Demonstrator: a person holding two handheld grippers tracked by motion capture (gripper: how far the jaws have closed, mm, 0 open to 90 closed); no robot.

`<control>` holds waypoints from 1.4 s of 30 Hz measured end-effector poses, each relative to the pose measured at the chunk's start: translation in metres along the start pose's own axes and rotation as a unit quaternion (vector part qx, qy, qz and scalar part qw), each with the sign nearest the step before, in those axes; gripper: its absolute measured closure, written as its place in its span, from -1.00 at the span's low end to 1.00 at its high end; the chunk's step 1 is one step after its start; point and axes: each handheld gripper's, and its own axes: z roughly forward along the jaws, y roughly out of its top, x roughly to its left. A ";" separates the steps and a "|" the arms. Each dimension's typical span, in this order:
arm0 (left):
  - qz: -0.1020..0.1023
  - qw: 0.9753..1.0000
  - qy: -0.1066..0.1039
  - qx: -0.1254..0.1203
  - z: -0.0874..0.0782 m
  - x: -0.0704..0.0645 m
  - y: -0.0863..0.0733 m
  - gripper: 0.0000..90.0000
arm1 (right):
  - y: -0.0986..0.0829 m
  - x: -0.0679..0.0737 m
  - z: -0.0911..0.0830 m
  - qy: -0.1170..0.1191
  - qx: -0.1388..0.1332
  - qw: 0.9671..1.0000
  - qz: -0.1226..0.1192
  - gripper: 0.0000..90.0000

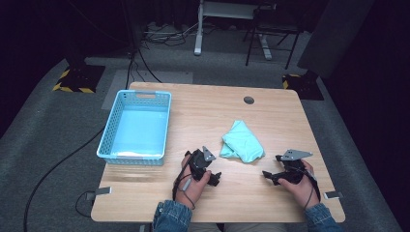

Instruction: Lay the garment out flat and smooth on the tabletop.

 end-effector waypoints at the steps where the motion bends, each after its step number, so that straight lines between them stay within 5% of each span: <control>1: 0.000 1.000 0.000 0.000 0.000 0.000 0.000 -1.00 | 0.000 0.000 0.000 0.000 0.000 1.000 0.000 -0.85; 34: 0.001 1.000 0.000 0.000 0.000 0.000 0.000 -1.00 | 0.000 0.000 -0.001 -0.001 0.001 1.000 0.004 -0.84; 42: 0.000 1.000 0.000 0.000 0.000 0.000 0.000 -1.00 | 0.004 -0.003 -0.013 -0.005 -0.021 1.000 0.016 -0.83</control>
